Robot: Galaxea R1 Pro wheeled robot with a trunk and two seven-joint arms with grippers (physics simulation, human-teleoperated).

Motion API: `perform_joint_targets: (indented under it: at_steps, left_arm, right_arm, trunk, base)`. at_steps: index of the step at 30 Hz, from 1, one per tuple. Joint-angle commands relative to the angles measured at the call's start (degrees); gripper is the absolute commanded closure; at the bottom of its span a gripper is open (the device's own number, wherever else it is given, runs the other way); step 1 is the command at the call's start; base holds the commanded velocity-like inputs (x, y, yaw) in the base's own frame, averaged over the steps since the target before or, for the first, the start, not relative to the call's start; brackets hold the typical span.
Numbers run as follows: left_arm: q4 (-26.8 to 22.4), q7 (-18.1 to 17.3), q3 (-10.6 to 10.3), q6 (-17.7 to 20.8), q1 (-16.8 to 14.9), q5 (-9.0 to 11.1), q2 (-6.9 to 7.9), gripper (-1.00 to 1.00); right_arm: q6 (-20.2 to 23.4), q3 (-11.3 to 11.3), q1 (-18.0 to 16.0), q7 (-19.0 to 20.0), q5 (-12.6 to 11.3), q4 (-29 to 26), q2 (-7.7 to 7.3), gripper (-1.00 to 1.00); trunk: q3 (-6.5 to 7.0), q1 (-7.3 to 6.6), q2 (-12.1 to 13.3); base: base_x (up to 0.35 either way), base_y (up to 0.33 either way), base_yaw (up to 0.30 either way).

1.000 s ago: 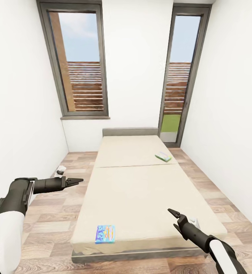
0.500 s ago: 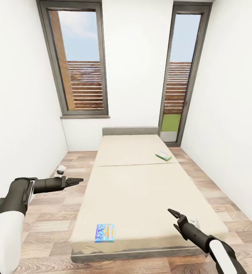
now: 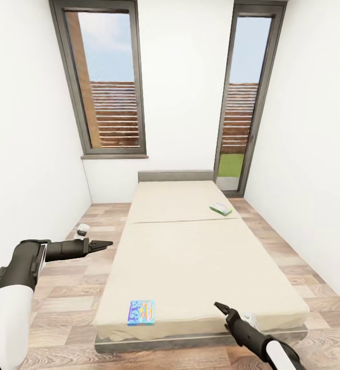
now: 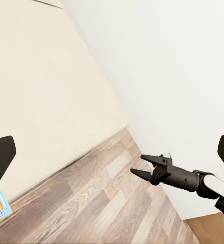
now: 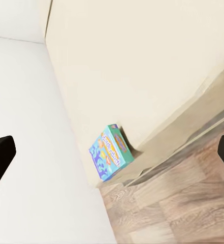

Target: Put all the toys in the child's room - the three board games (two on the bed and one on the table), the two jigsaw puzzles on the table, and the tennis ball on the table - inside the toy box on the table in the child's room.

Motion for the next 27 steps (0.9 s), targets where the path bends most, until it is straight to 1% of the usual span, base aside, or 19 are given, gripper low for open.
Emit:
perform_joint_targets:
  at_steps: [1,3,6,8,9,10,12,16,21,27]
  left_arm:
    - [0.0,-0.5,0.2,0.6,-0.1,-0.6,-0.09,-1.00]
    - [0.0,-0.5,0.1,0.6,-0.1,-0.6,-0.13,-1.00]
    - [0.0,-0.5,0.1,0.6,-0.1,-0.7,-0.21,-1.00]
    - [0.0,-0.5,0.1,0.6,-0.1,-0.7,-0.28,-1.00]
    - [0.0,-0.5,0.1,0.6,-0.1,-0.7,-0.32,-1.00]
    - [0.0,-0.5,0.1,0.6,-0.1,-0.8,-0.36,-1.00]
    - [0.0,-0.5,0.2,0.5,-0.1,-0.8,-0.49,-1.00]
    - [0.0,-0.5,0.2,0.5,-0.1,-0.8,-0.53,-1.00]
    - [0.0,-0.5,0.1,0.4,-0.1,-0.8,-0.31,-1.00]
    - [0.0,-0.5,0.1,0.3,-0.1,-0.8,-0.31,-1.00]
  right_arm:
    - [0.3,0.0,0.0,0.1,-0.2,0.1,0.09,-1.00]
    - [0.2,0.2,0.0,0.1,-0.2,0.3,0.16,-1.00]
    - [-0.1,1.5,0.0,0.1,-0.1,1.4,0.20,-1.00]
    - [-1.3,3.0,0.0,0.2,0.0,2.7,0.17,-1.00]
    - [-2.9,4.2,0.0,0.2,0.0,3.6,0.16,-1.00]
    - [-3.8,4.7,0.0,0.2,0.0,4.0,0.15,-1.00]
    - [-7.5,6.7,0.0,0.1,-0.1,5.5,0.14,-1.00]
    - [-11.0,9.1,0.0,0.1,-0.2,7.6,0.20,-1.00]
    - [-11.9,9.8,0.0,0.1,-0.2,8.2,0.29,-1.00]
    - [-12.1,9.8,0.0,0.1,-0.6,8.4,0.25,-1.00]
  trunk:
    - [-0.07,0.01,-0.1]
    - [-0.07,0.01,-0.1]
    - [-0.07,0.01,-0.1]
    - [-0.07,0.01,-0.1]
    - [-0.07,0.01,-0.1]
    - [-0.07,0.01,-0.1]
    - [-0.07,0.01,-0.1]
    - [-0.07,0.01,-0.1]
    - [-0.07,0.01,-0.1]
    - [-0.07,0.01,-0.1]
  base:
    - [0.000,0.000,0.000]
    - [0.000,0.000,0.000]
    - [0.000,0.000,0.000]
    - [0.000,0.000,0.000]
    - [0.000,0.000,0.000]
    - [0.000,0.000,0.000]
    - [0.000,0.000,0.000]
    - [0.000,0.077,0.000]
    - [0.000,0.146,0.000]
    - [0.000,0.045,0.000]
